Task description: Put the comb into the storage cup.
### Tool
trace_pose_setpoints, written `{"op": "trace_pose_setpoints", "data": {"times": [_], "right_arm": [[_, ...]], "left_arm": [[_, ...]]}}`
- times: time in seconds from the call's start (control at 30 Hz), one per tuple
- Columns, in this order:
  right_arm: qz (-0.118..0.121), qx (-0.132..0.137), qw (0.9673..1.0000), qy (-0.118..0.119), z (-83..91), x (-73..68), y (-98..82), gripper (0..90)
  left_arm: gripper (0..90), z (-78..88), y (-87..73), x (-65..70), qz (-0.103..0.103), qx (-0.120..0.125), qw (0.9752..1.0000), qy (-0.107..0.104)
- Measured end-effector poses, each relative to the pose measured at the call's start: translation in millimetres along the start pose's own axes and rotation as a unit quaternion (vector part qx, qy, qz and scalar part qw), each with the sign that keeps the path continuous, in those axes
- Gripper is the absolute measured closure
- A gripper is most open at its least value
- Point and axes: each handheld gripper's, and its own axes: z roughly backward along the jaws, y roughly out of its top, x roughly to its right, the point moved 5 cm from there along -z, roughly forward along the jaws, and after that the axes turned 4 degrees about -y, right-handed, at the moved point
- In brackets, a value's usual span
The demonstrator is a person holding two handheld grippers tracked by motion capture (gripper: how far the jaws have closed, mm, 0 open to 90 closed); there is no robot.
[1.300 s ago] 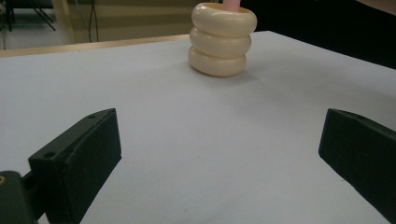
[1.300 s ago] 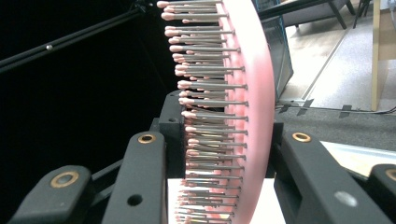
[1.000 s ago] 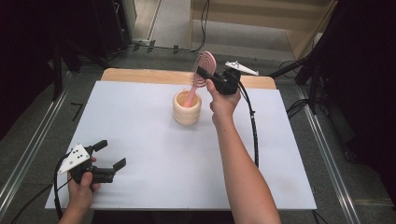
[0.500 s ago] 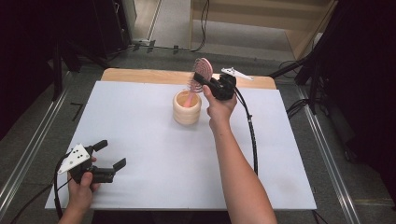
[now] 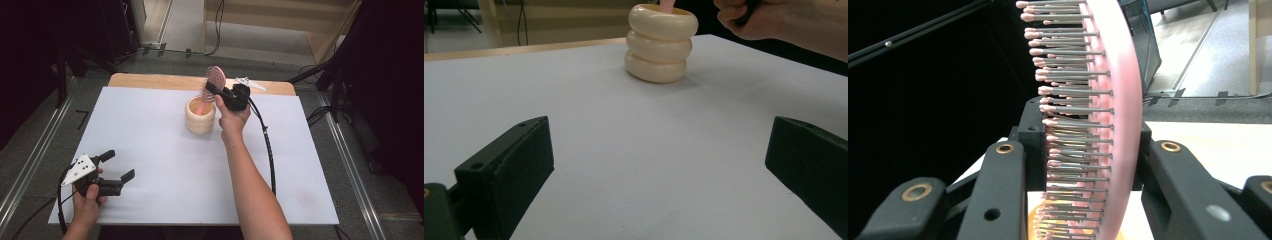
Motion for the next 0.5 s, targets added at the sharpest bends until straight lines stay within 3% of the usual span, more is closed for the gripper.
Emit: {"op": "trace_pose_setpoints", "data": {"times": [0.33, 0.5], "right_arm": [[-0.001, -0.008, 1.0000, 0.001, -6.3, -2.2, -12.0, 62.7], [-0.014, -0.007, 0.9999, 0.000, -4.7, 2.6, -12.3, 62.4]], "left_arm": [[0.0, 0.1, 0.1, -0.3, 0.001, 0.000, 1.0000, 0.000], [0.0, -0.1, 0.1, -0.3, 0.000, 0.000, 1.0000, 0.000]]}}
